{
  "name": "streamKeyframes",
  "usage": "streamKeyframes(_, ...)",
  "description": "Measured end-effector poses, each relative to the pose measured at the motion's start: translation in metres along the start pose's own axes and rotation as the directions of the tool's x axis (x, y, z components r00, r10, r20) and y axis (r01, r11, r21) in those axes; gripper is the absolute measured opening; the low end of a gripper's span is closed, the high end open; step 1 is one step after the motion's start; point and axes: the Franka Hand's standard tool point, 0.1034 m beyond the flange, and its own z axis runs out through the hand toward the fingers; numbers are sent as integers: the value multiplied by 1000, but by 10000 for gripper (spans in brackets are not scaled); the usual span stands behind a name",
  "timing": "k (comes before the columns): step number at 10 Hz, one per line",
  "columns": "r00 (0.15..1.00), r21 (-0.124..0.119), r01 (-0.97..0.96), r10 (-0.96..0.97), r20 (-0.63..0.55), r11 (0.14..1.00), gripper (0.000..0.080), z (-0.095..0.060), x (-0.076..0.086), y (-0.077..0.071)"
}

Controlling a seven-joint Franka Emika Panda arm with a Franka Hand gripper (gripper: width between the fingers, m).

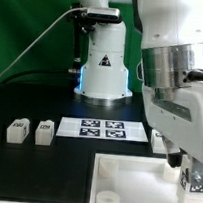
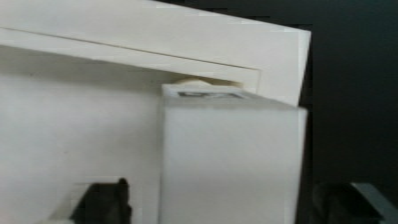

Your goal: Assemble one leg

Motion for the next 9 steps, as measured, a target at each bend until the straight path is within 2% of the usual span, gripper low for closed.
streamKeyframes(1, 987, -9, 159, -159, -5, 987, 601, -1, -5, -4)
streamKeyframes(2, 965, -10, 261, -261, -6, 965, 640, -2, -11, -7)
streamKeyframes(4, 899, -14, 437, -437, -6, 899, 648, -1, -8, -5)
streamKeyframes(5, 810, -47, 586, -586, 12, 809, 648, 0, -9, -2)
streamKeyframes(6, 688, -97, 725, -724, 54, 682, 649, -1, -9, -1)
streamKeyframes(7, 547, -106, 836, -834, 79, 538, 649, -5, -7, -5)
streamKeyframes(9, 356, -93, 934, -926, 128, 346, 649, -5, -7, -4)
